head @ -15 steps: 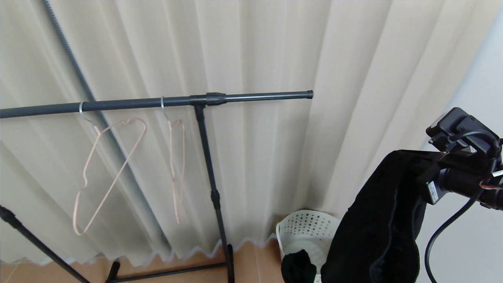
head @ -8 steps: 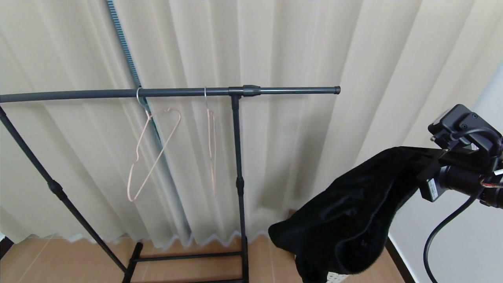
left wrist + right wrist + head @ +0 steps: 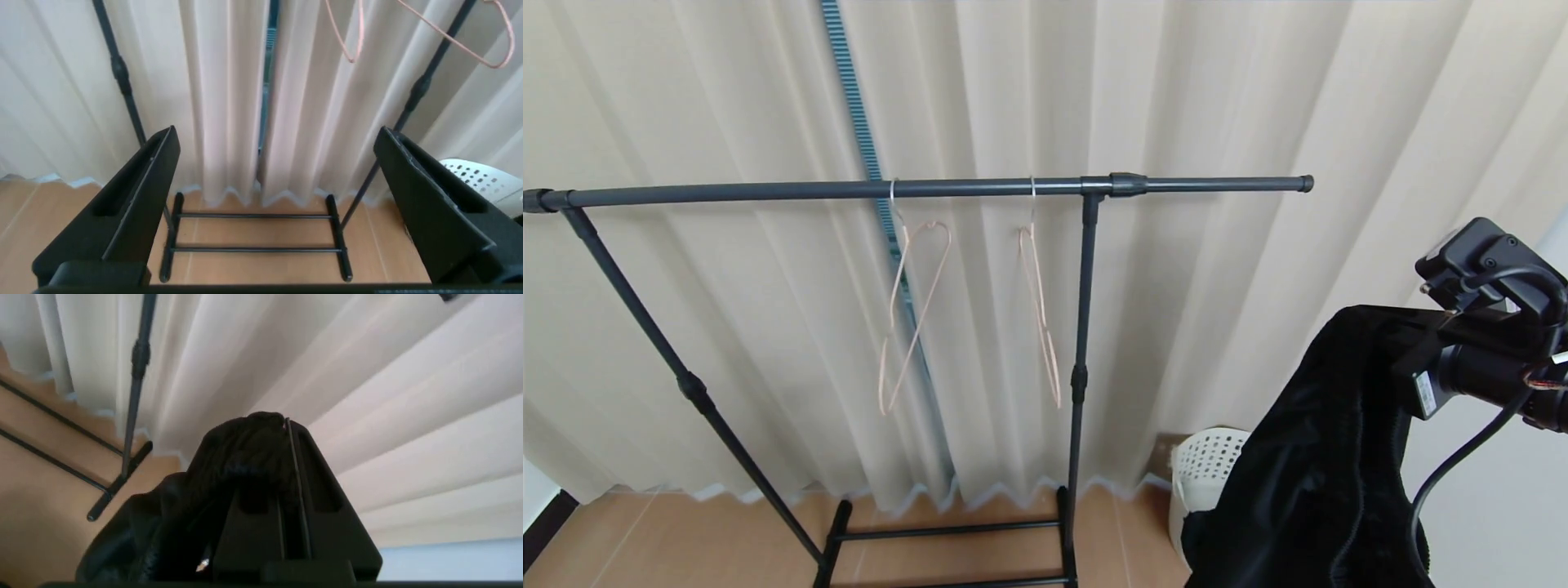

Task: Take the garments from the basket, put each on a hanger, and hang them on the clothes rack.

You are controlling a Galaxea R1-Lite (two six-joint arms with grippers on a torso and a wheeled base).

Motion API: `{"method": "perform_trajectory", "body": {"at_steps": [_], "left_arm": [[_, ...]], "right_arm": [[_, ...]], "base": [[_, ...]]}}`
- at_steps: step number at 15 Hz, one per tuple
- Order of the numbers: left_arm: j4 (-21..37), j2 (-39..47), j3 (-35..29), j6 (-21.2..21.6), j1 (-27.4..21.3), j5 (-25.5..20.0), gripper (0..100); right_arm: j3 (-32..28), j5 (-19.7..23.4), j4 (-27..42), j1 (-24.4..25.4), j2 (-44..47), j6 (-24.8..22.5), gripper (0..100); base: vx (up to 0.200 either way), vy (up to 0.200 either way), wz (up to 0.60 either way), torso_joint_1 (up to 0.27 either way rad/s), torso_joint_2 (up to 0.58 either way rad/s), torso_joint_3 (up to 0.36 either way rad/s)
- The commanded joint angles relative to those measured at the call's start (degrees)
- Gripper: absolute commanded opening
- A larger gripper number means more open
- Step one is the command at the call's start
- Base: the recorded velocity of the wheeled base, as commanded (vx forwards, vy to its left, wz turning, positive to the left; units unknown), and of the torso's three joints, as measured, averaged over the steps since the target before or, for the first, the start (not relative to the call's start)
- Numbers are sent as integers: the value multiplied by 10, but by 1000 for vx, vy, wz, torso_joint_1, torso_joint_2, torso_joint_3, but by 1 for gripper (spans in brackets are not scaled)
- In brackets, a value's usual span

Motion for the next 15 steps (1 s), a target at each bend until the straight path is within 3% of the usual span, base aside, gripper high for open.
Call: {"method": "perform_trajectory", "body": {"at_steps": [1,11,15], "left_arm": [[0,1,0,-1,0,0,100],[0,1,0,-2,0,0,100],[0,1,0,-2,0,0,100]], "right_arm": [[0,0,0,0,1,1,0],[4,1,0,0,4,0,0],[4,1,0,0,4,0,0]], "base": [[0,200,0,22,2,12],[0,200,0,0,3,0],[-200,0,0,4,4,0]]}}
